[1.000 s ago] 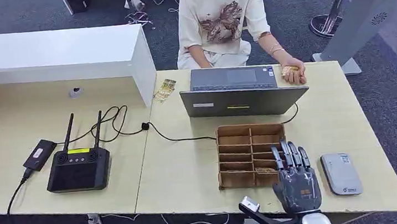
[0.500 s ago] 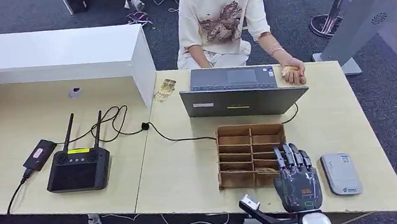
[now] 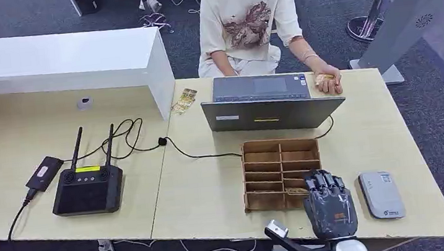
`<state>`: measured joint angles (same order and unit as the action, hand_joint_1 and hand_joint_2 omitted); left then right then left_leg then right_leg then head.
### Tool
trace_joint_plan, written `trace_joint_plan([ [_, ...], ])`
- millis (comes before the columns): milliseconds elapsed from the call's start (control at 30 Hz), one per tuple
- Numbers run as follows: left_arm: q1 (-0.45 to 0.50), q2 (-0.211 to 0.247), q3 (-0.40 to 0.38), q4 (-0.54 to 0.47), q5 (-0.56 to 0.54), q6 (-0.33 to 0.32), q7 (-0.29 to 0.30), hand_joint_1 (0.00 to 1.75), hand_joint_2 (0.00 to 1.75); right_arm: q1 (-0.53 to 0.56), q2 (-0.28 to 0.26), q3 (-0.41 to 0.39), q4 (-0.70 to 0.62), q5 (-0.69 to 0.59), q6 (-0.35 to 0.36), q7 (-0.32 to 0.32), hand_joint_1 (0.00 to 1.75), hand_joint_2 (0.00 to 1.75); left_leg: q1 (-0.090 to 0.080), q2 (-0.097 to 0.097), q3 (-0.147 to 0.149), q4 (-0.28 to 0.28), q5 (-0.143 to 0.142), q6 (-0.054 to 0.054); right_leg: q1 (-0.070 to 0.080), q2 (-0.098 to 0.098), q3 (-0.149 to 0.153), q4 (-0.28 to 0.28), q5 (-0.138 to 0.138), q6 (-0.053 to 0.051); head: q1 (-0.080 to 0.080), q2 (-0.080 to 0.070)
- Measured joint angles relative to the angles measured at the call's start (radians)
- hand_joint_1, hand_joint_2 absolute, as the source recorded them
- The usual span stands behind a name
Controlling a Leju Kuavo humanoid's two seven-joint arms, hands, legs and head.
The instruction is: Pass the card to the sensor for recognition and then transmit it.
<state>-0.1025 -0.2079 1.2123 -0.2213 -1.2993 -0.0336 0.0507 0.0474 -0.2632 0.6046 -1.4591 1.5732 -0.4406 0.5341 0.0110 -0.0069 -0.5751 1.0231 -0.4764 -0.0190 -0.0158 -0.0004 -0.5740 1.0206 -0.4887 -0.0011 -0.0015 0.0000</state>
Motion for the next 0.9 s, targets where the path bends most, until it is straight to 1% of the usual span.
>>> trace_joint_plan([
  [100, 0.0, 0.0, 0.0, 0.0, 0.0, -0.001, 0.0, 0.0, 0.0, 0.0, 0.0, 0.002, 0.0, 0.0, 0.0, -0.004, 0.7, 1.75, 0.0, 0.0, 0.0, 0.0, 0.0, 0.0, 0.0, 0.0, 0.0, 0.0, 0.0, 0.0, 0.0, 0.0],
  [167, 0.0, 0.0, 0.0, 0.0, -0.002, -0.002, 0.0, 0.0, 0.0, -0.001, 0.0, 0.004, 0.0, 0.0, 0.0, -0.005, 0.66, 1.75, 0.0, 0.0, 0.0, 0.0, 0.0, 0.0, 0.0, 0.0, 0.0, 0.0, 0.0, 0.0, 0.0, 0.0],
  [200, 0.0, 0.0, 0.0, 0.0, -0.003, -0.003, 0.0, 0.0, 0.0, -0.001, 0.0, 0.006, 0.0, 0.0, 0.0, -0.008, 0.75, 1.75, 0.0, 0.0, 0.0, 0.0, 0.0, 0.0, 0.0, 0.0, 0.0, 0.0, 0.0, 0.0, 0.0, 0.0],
  [267, 0.0, 0.0, 0.0, 0.0, -0.005, -0.004, 0.0, 0.0, 0.0, -0.002, 0.0, 0.008, 0.0, 0.0, 0.0, -0.015, 0.82, 1.75, 0.0, 0.0, 0.0, 0.0, 0.0, 0.0, 0.0, 0.0, 0.0, 0.0, 0.0, 0.0, 0.0, 0.0],
  [367, 0.0, 0.0, 0.0, 0.0, -0.006, -0.006, 0.001, 0.0, 0.0, -0.005, 0.0, 0.012, 0.0, 0.0, 0.0, -0.026, 0.8, 1.75, 0.0, 0.0, 0.0, 0.0, 0.0, 0.0, 0.0, 0.0, 0.0, 0.0, 0.0, 0.0, 0.0, 0.0],
  [400, 0.0, 0.0, 0.0, 0.0, -0.006, -0.006, 0.001, 0.0, 0.0, -0.005, 0.0, 0.013, 0.0, 0.0, 0.0, -0.029, 0.84, 1.75, 0.0, 0.0, 0.0, 0.0, 0.0, 0.0, 0.0, 0.0, 0.0, 0.0, 0.0, 0.0, 0.0, 0.0],
  [467, 0.0, 0.0, 0.0, 0.0, -0.006, -0.006, 0.001, 0.0, 0.0, -0.005, 0.0, 0.014, 0.0, 0.0, 0.0, -0.032, 0.82, 1.75, 0.0, 0.0, 0.0, 0.0, 0.0, 0.0, 0.0, 0.0, 0.0, 0.0, 0.0, 0.0, 0.0, 0.0],
  [600, 0.0, 0.001, 0.0, 0.0, -0.006, -0.007, 0.002, 0.0, 0.0, -0.006, 0.0, 0.015, 0.0, 0.0, -0.003, -0.042, 0.89, 1.75, 0.0, 0.0, 0.0, 0.0, 0.0, 0.0, 0.0, 0.0, 0.0, 0.0, 0.0, 0.0, 0.0, 0.0],
  [733, 0.0, 0.002, 0.0, 0.0, -0.008, -0.008, 0.002, 0.0, 0.0, -0.007, 0.003, 0.016, 0.005, 0.0, -0.003, -0.044, 0.89, 1.75, 0.0, 0.0, 0.0, 0.0, 0.0, 0.0, 0.0, 0.0, 0.0, 0.0, 0.0, 0.0, 0.0, 0.0],
  [867, 0.0, 0.003, 0.0, 0.0, -0.01, -0.008, 0.002, 0.0, 0.0, -0.009, 0.005, 0.016, 0.008, 0.0, -0.005, -0.045, 0.82, 1.75, 0.0, 0.0, 0.0, 0.0, 0.0, 0.0, 0.0, 0.0, 0.0, 0.0, 0.0, 0.0, 0.0, 0.0],
  [900, 0.0, 0.003, 0.0, 0.0, -0.01, -0.009, 0.002, 0.0, 0.0, -0.009, 0.005, 0.017, 0.008, 0.0, -0.004, -0.045, 0.84, 1.75, 0.0, 0.0, 0.0, 0.0, 0.0, 0.0, 0.0, 0.0, 0.0, 0.0, 0.0, 0.0, 0.0, 0.0],
])
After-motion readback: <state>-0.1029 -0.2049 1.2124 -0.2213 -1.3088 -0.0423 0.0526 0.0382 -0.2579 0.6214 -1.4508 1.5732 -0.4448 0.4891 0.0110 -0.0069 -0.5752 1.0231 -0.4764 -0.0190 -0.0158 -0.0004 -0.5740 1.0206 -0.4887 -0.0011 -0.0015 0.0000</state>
